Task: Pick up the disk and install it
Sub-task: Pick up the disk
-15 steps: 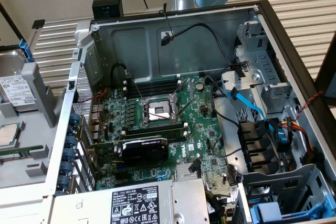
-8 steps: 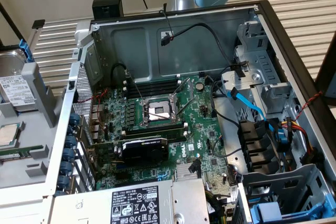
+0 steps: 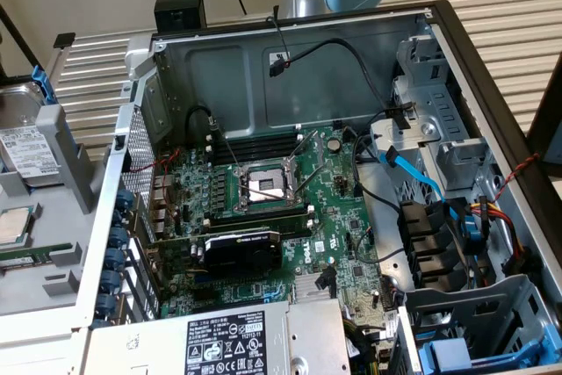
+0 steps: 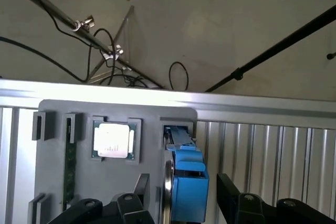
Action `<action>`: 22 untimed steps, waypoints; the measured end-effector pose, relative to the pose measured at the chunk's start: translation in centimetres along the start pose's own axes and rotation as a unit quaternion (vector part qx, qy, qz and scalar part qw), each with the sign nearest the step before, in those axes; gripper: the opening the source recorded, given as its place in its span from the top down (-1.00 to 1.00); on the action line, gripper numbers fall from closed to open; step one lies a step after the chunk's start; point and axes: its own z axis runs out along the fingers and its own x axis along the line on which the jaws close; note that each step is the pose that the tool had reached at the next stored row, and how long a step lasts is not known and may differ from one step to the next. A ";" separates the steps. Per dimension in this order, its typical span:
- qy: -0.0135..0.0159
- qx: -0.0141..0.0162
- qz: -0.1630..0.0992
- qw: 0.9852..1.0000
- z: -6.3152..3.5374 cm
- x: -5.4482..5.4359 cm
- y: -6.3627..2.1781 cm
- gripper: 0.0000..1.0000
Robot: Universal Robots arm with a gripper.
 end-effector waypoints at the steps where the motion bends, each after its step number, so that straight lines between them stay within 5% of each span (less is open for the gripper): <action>1: 0.000 0.000 0.000 1.000 0.07 0.0 0.00 -0.24; 13: -0.005 0.000 0.016 1.000 0.51 0.0 0.04 -0.24; 17: -0.007 -0.010 0.018 1.000 0.59 0.1 0.04 -0.24; 22: -0.007 -0.012 0.018 1.000 0.65 0.1 0.04 -0.24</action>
